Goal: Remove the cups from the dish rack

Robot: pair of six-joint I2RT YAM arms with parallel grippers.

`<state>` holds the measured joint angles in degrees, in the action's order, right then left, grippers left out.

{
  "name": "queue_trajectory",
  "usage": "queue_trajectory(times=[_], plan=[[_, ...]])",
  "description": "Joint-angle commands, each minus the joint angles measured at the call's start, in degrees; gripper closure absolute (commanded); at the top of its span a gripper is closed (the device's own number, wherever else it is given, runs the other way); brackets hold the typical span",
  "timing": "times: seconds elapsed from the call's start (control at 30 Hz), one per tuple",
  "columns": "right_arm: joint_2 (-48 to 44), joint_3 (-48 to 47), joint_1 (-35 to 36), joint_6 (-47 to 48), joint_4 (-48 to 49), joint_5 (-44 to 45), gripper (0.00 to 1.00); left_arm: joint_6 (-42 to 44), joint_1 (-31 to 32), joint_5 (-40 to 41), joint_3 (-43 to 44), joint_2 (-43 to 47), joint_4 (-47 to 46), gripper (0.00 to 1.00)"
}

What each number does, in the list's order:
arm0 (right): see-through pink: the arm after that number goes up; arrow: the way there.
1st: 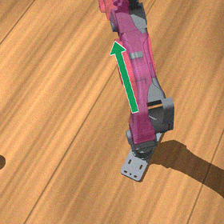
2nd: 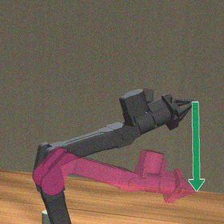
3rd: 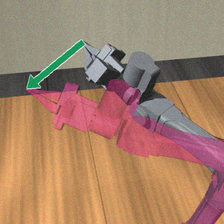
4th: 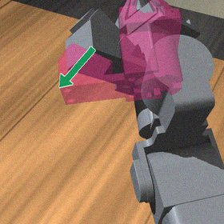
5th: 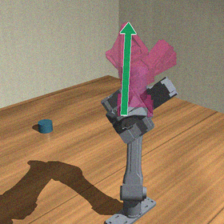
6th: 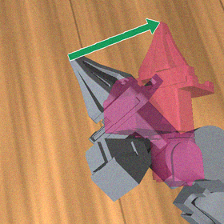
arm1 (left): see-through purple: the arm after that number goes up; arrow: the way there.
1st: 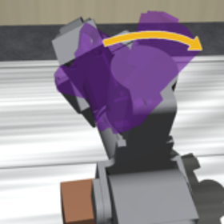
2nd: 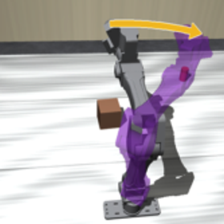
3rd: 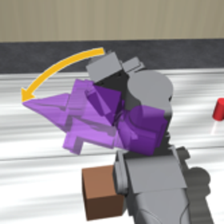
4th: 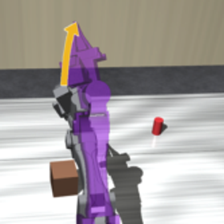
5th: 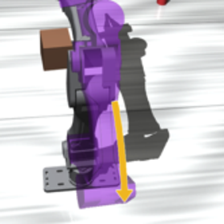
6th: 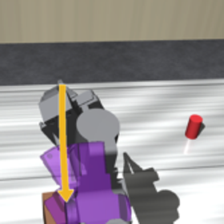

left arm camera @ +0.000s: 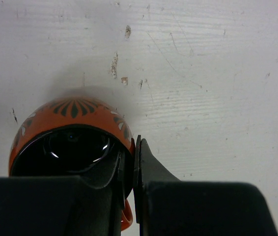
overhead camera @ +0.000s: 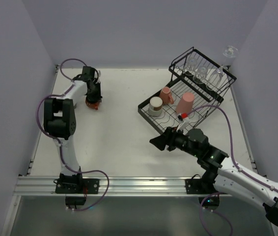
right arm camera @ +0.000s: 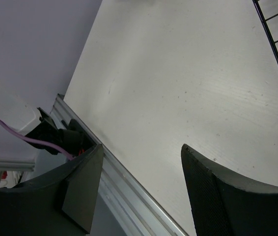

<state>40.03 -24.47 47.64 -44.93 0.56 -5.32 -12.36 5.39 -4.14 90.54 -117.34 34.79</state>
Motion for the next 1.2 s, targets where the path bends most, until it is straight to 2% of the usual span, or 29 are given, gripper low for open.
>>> queue_trajectory(times=[0.0, 0.1, 0.2, 0.37, 0.57, 0.73, 0.87, 1.03, 1.17], plan=[[0.31, -2.43, 0.26, 0.63, 0.06, 0.84, 0.32, 2.08, -1.17, -3.33, -0.45, 0.36, -5.86, 1.0], [0.31, -2.43, 0.26, 0.46, -0.38, 1.54, 0.32, 2.08, -1.52, -2.54, -0.72, 0.27, -7.18, 0.97], [0.31, -2.69, 0.26, 0.8, -0.38, 2.86, 0.27, 2.51, -1.7, -1.66, -0.11, -0.69, -6.93, 0.87], [1.98, -4.71, 0.26, 3.0, -3.19, 8.2, 0.27, 2.52, -1.87, -0.87, -0.19, -1.23, -7.19, 0.71], [4.88, -8.92, 0.26, 7.39, -5.92, 16.2, 0.25, 2.43, -1.96, 0.36, -1.42, 0.62, -7.89, 0.58], [9.79, -14.45, 0.18, 11.0, -7.15, 22.89, 0.16, 0.41, -1.96, -0.95, -1.95, 5.97, -9.12, 0.24], [18.21, -18.85, 0.18, 12.84, -7.5, 27.55, 0.01, -2.84, -1.96, -5.87, -1.51, 13.16, -11.92, 0.0], [26.93, -24.91, -0.26, 14.34, -6.62, 34.57, 0.01, -5.82, -1.78, -10.34, -2.29, 20.47, -15.43, 0.0], [33.26, -29.23, -1.49, 15.04, -6.27, 37.83, 0.01, -12.06, -0.47, -18.86, -10.1, 31.17, -22.36, 0.0]])
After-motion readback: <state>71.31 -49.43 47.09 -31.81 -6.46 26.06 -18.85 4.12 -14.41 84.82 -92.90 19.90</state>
